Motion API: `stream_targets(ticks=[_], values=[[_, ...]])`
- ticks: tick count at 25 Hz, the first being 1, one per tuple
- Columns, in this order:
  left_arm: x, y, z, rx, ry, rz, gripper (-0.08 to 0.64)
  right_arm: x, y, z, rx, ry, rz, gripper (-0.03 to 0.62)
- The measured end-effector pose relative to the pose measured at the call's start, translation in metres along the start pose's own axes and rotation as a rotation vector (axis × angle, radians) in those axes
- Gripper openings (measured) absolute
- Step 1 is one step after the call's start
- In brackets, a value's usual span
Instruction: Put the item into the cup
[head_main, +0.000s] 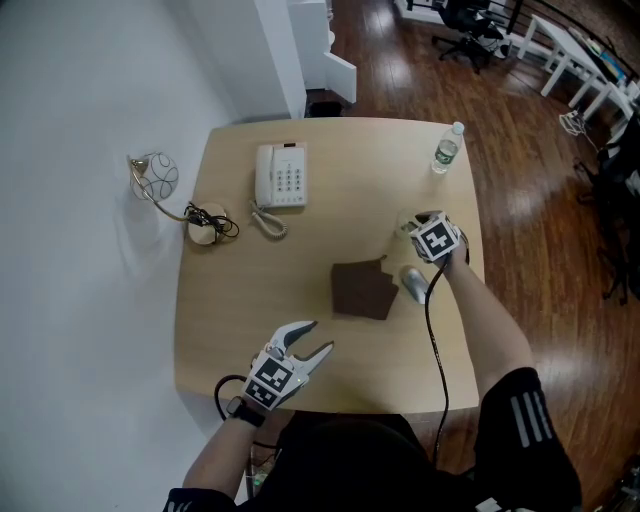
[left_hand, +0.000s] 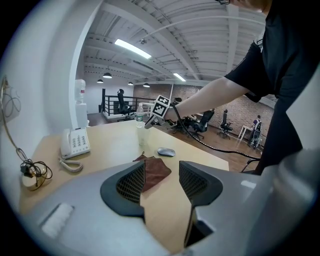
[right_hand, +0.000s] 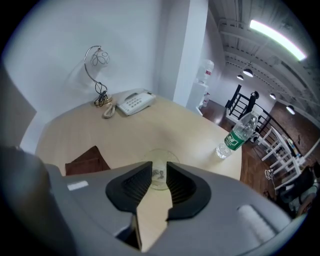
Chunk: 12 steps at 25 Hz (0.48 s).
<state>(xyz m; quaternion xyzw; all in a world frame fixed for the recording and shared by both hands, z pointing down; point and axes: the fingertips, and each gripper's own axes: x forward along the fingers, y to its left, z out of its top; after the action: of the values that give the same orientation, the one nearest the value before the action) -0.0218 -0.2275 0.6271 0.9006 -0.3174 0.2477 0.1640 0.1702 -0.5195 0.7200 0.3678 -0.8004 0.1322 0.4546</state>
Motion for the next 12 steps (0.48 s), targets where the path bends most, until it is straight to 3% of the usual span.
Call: stream_targets(ticks=[7, 12], values=[[-0.002, -0.003, 0.007, 0.010, -0.016, 0.012, 0.206, -0.022, 0.001, 0.018, 0.039, -0.080, 0.003, 0.103], [-0.013, -0.005, 0.015, 0.017, -0.043, 0.047, 0.206, -0.057, 0.034, 0.044, 0.022, -0.204, 0.081, 0.103]])
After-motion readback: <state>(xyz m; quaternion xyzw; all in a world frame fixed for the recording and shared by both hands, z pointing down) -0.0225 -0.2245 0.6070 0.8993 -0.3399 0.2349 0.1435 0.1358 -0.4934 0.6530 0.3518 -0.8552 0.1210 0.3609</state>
